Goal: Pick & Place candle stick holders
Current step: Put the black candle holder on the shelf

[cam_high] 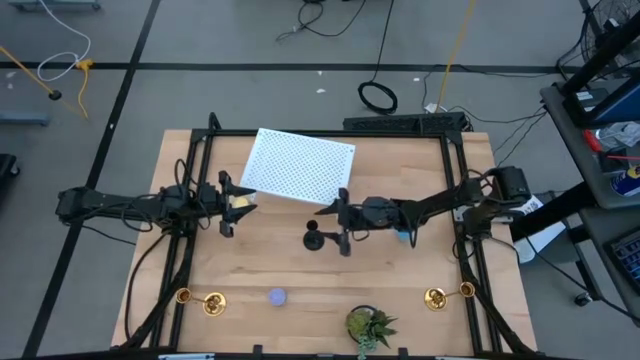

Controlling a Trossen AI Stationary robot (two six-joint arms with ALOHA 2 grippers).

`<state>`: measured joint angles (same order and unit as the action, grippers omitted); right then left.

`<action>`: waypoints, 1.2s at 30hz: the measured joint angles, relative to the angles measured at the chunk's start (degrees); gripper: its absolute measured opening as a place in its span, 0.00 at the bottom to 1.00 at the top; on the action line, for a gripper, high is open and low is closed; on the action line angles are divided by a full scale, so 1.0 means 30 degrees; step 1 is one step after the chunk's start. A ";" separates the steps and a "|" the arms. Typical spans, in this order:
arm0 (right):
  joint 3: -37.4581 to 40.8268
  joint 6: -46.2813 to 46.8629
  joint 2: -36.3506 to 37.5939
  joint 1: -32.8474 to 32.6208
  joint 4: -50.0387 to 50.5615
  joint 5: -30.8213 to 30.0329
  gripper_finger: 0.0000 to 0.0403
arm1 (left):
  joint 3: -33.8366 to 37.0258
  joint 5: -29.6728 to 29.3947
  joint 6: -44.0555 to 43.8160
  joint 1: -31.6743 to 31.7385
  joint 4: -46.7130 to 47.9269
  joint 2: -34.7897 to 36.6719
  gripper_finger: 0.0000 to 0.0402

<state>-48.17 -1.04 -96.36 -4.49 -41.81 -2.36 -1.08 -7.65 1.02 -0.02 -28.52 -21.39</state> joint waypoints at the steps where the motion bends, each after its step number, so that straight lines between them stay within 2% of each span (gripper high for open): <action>1: -0.0018 0.0521 -0.0031 0.0042 -0.0052 0.0492 0.68 | 0.0000 0.0004 0.0000 0.0004 0.0007 0.0000 0.53; 6: -0.0011 0.1056 -0.0172 0.0103 -0.0028 0.0820 0.72 | 0.0000 0.0018 0.0139 -0.0003 0.0011 0.0000 0.53; 16: -0.0011 0.1038 -0.0276 0.0477 -0.0577 0.0816 0.71 | 0.0000 0.0018 0.0254 0.0000 -0.0002 0.0000 0.53; 23: -0.0137 0.1032 -0.2453 0.0417 -0.3824 0.1288 0.70 | 0.0000 0.0018 0.0212 0.0000 -0.0007 0.0000 0.53; 28: -0.0150 0.0327 -0.2725 0.0555 -0.4565 0.1292 0.70 | 0.0000 0.0026 0.0109 -0.0004 0.0011 0.0001 0.53; 32: -0.0150 0.0320 -0.2725 0.0605 -0.4531 0.1264 0.65 | 0.0000 0.0026 0.0121 -0.0002 0.0049 0.0000 0.53; 36: -0.0150 0.0252 -0.2725 0.0605 -0.4378 0.1249 0.54 | 0.0000 0.0026 0.0197 0.0001 0.0062 0.0000 0.53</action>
<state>-48.62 -0.28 -104.53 -2.68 -54.94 1.39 -1.08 -7.57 1.61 -0.02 -28.34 -21.39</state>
